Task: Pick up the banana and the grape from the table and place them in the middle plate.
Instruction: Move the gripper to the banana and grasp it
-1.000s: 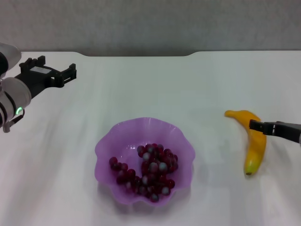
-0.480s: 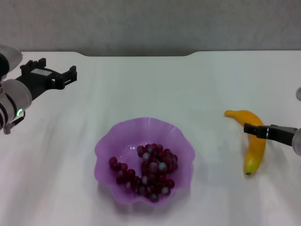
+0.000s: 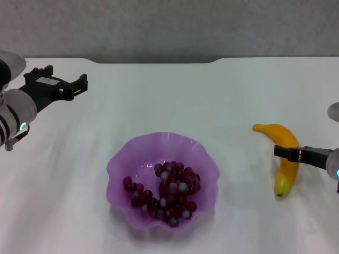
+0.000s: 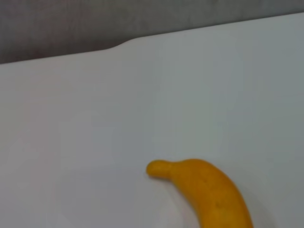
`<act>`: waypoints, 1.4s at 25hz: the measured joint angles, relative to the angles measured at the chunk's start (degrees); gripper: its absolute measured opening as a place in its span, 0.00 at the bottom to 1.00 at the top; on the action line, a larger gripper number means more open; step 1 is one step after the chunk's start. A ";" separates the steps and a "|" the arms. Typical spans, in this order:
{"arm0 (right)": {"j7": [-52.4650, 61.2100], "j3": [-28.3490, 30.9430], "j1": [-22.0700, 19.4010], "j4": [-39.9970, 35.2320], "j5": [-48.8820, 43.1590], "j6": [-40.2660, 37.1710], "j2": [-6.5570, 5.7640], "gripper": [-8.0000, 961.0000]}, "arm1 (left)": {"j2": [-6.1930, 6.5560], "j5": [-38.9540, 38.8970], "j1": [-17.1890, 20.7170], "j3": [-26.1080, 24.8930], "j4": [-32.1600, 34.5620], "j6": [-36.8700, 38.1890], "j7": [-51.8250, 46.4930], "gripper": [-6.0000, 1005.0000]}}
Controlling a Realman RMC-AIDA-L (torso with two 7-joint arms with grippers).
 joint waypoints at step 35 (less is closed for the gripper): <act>0.30 -6.41 2.21 5.74 7.48 -5.79 -0.14 0.54 | 0.04 -0.06 0.00 -0.30 -0.25 -0.25 0.09 0.89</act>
